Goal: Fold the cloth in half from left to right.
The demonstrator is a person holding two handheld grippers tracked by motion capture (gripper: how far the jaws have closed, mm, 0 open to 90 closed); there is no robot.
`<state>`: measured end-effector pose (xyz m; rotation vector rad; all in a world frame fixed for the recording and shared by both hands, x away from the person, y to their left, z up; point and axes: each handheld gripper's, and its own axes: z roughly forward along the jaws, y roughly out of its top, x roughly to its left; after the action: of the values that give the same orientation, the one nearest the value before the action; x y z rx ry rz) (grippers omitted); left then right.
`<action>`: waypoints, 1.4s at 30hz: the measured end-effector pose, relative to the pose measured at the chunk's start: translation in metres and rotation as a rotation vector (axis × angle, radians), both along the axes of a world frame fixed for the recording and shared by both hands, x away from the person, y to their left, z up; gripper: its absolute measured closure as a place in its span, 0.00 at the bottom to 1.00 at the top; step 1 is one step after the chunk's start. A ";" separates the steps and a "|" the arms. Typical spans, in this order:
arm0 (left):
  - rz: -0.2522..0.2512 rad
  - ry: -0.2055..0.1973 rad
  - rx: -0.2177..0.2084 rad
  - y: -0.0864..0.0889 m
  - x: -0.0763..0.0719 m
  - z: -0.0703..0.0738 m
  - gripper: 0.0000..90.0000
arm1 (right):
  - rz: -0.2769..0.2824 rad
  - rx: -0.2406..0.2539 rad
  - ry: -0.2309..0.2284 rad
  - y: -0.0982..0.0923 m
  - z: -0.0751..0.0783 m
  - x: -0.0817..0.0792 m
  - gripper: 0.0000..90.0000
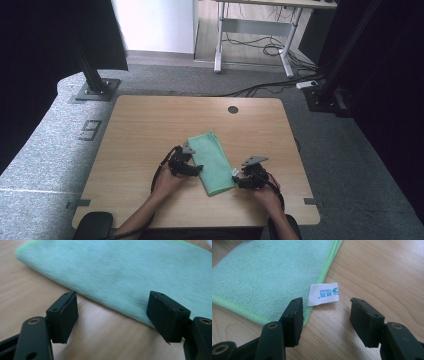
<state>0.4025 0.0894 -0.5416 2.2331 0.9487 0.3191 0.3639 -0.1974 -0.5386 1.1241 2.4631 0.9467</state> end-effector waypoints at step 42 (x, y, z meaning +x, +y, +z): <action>-0.023 0.002 0.030 0.027 -0.039 -0.001 0.26 | 0.041 0.026 -0.023 0.036 -0.004 0.001 0.45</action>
<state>0.3639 0.1163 -0.5421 2.2697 0.9246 0.3232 0.3650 -0.1612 -0.5423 1.0685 2.4719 1.0007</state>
